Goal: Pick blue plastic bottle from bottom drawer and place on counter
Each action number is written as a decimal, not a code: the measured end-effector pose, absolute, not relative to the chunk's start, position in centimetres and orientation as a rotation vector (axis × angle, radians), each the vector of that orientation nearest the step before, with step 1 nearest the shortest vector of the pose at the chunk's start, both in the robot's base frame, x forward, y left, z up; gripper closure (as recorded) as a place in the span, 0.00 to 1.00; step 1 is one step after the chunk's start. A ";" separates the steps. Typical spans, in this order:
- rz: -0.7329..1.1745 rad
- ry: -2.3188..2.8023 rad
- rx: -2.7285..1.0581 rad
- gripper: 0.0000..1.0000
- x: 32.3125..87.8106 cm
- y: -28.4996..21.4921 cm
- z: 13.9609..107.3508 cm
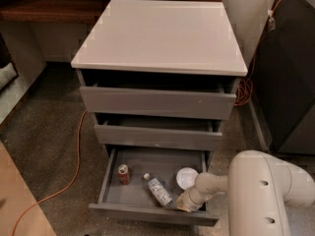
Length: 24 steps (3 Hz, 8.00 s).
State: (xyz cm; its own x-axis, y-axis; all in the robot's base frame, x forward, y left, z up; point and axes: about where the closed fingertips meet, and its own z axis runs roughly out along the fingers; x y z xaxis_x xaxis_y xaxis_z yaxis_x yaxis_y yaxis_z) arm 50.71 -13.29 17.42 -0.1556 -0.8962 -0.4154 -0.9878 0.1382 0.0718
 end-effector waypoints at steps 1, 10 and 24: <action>0.483 2.133 -1.851 1.00 50.5 -13.2 17.8; 0.662 2.442 -1.314 0.00 57.5 -2.3 22.3; 0.817 2.006 -1.344 1.00 58.4 -1.6 35.7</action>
Offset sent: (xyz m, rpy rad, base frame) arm -0.0147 0.0117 0.0462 0.0151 -0.0319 0.1408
